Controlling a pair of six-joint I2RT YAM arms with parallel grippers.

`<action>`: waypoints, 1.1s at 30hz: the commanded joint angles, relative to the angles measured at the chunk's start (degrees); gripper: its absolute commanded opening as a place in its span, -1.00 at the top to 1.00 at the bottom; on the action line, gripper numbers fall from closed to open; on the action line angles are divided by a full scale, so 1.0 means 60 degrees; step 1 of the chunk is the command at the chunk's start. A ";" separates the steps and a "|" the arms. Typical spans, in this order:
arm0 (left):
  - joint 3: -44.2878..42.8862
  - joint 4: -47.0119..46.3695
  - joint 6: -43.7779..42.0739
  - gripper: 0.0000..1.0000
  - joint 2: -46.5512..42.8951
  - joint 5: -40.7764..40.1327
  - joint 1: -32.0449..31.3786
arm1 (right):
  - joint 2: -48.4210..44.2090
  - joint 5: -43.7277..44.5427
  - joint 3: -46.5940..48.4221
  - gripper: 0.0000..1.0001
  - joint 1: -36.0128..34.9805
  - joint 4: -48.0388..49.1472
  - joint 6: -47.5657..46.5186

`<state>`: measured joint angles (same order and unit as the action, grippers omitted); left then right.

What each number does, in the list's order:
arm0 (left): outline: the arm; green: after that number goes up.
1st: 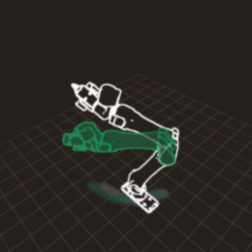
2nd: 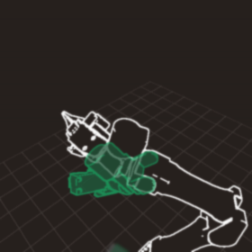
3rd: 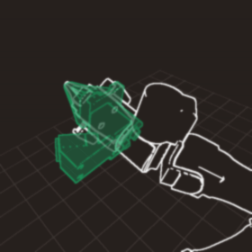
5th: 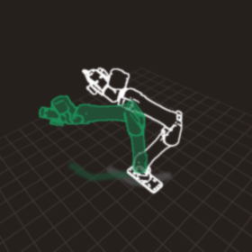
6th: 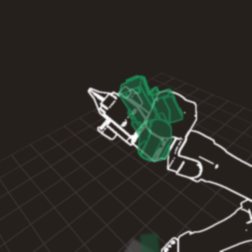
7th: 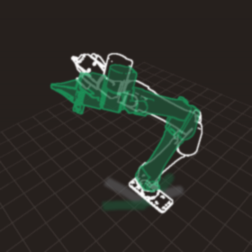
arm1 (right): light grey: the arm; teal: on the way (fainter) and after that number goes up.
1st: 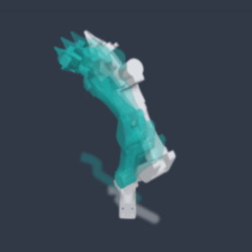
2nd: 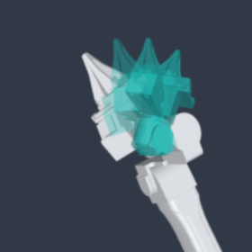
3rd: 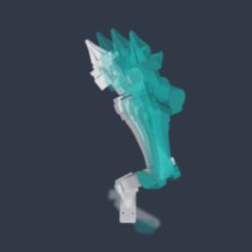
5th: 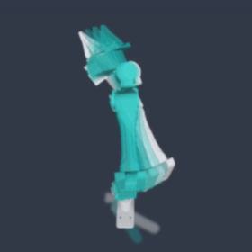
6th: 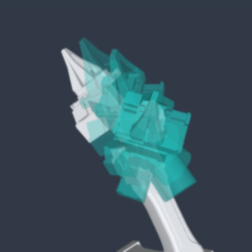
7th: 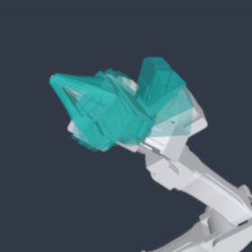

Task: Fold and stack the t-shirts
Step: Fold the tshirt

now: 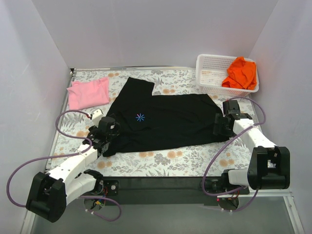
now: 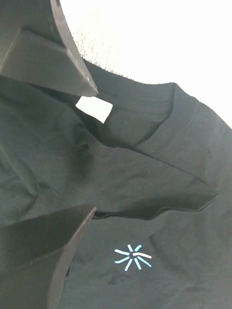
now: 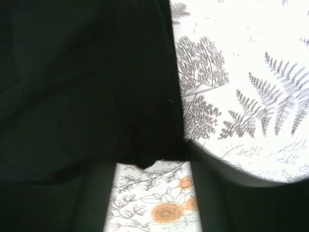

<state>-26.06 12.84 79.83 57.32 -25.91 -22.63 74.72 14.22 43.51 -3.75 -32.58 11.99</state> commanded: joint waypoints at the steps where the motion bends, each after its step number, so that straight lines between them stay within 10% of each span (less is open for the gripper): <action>1: -0.0256 0.0100 0.0083 -0.79 -0.0105 -0.0163 0.0022 | -0.0352 -0.0812 0.0673 -0.30 0.0039 0.0170 -0.0108; 6: -0.0285 0.0773 0.0566 -0.81 -0.0310 -0.0530 -0.0080 | -0.0647 -0.1739 0.1403 -0.64 0.0024 0.0741 -0.0240; 27: -0.1105 0.4290 0.3042 0.09 0.0319 -0.1058 -0.1164 | 0.1698 -0.3175 0.2959 -0.68 0.0024 0.2104 -0.1046; 33: -0.1164 0.4612 0.3232 0.08 0.0467 -0.0984 -0.1281 | 0.1332 -0.3161 0.2754 -0.70 0.0039 0.2134 -0.1061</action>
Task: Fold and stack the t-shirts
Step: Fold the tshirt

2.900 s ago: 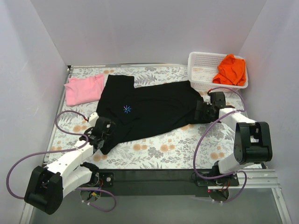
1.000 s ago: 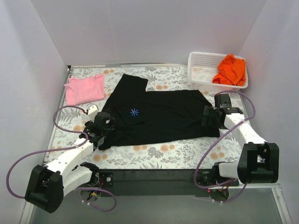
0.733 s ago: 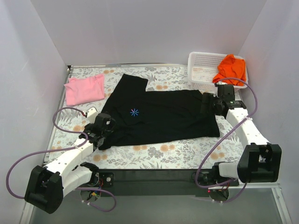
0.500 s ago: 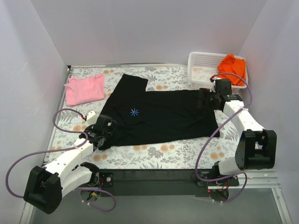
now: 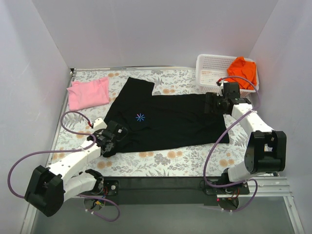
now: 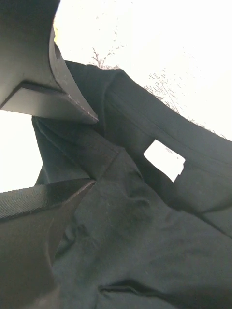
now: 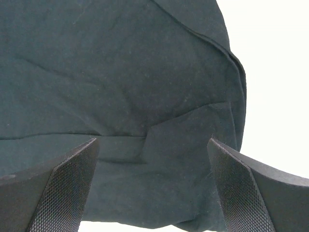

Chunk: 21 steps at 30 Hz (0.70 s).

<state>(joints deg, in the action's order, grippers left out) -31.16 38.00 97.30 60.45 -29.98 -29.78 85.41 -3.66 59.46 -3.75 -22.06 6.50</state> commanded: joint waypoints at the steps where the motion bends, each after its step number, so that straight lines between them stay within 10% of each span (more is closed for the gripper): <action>1: -0.0315 0.0420 0.0322 0.06 -0.0055 -0.0307 -0.0119 | -0.0450 -0.0181 0.0051 -0.70 0.0039 0.0396 -0.0146; 4: -0.0315 0.0376 0.0278 0.14 -0.0040 -0.0292 -0.0134 | -0.0479 -0.0166 -0.0008 -0.70 0.0039 0.0425 -0.0146; 8: -0.0373 0.0244 0.0117 1.00 0.0164 -0.0321 -0.0149 | -0.0509 -0.0152 -0.0095 -0.69 0.0039 0.0425 -0.0146; 21: -0.1881 0.0054 -0.1566 1.00 0.1570 -0.1478 -0.0134 | -0.0597 -0.0122 -0.0184 -0.70 0.0039 0.0440 -0.0161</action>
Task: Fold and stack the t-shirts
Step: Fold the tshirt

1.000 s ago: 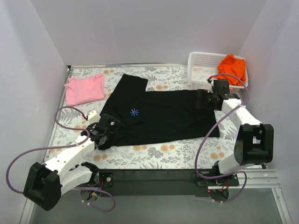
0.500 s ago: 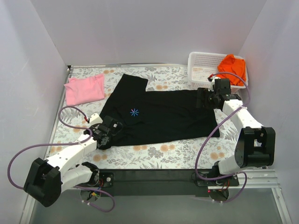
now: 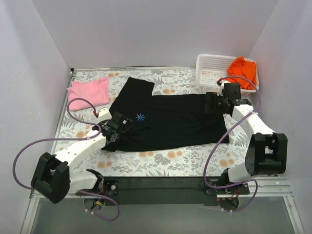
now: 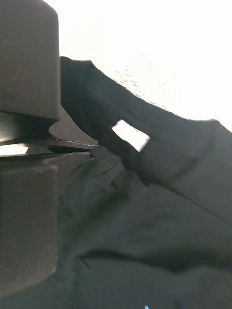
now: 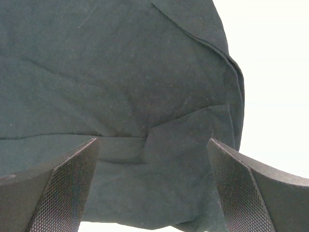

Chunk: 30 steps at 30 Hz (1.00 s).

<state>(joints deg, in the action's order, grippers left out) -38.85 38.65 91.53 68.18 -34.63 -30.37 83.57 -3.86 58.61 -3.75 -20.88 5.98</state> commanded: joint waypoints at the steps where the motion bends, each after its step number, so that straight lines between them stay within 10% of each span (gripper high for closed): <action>1: -0.0789 -0.0027 -0.0707 1.00 0.0499 -0.0775 -0.0036 | -0.0291 -0.0104 -0.0042 -0.70 0.0024 0.0258 -0.0073; 14: -0.1962 0.1932 -0.0841 1.00 0.1014 -0.1230 -0.0036 | -0.0071 -0.0177 -0.0042 -0.70 0.0024 0.0302 -0.0059; 18: -0.2123 0.2389 -0.0782 -0.16 0.1058 -0.0397 -0.0036 | -0.0012 -0.0236 -0.0042 -0.70 0.0024 0.0317 -0.0059; 22: -0.2124 0.2391 -0.0767 -0.85 0.0839 0.0088 -0.0036 | -0.0071 -0.0236 -0.0042 -0.70 0.0010 0.0317 -0.0073; 30: -0.2080 0.0213 -0.1744 -0.85 0.0399 0.0479 -0.0051 | -0.0218 -0.0192 -0.0100 -0.68 -0.0122 0.0390 -0.0059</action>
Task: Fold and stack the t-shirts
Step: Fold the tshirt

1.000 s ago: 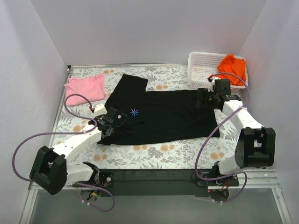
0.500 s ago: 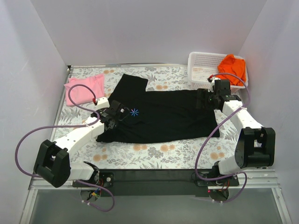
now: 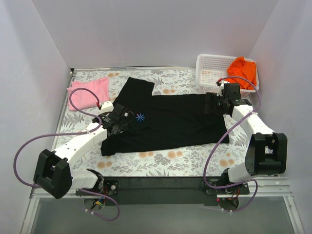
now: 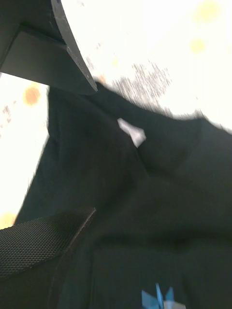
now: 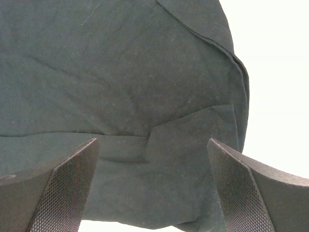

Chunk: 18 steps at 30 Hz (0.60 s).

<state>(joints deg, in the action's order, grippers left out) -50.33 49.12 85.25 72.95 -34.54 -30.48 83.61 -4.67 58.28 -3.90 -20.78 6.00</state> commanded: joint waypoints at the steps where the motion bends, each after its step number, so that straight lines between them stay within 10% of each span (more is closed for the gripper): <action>1: -0.0124 -0.1943 -0.0790 -0.86 -0.0279 0.0745 -0.0047 | -0.0210 -0.0028 -0.0046 -0.68 -0.0140 0.0372 -0.0062; 6: -0.0122 -0.4433 -0.1362 -0.62 0.0409 0.1553 -0.0032 | -0.0181 0.0074 -0.0046 -0.68 -0.0229 0.0372 -0.0077; 18: -0.1208 -0.4789 -0.1495 -0.09 0.3472 0.1481 -0.0003 | -0.0474 0.0206 -0.0163 -0.68 -0.0287 0.0357 -0.0092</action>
<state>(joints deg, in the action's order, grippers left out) -56.03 21.37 76.07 94.76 -24.95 -30.50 83.05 -4.01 57.93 -5.39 -20.64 5.98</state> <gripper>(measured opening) 0.564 0.839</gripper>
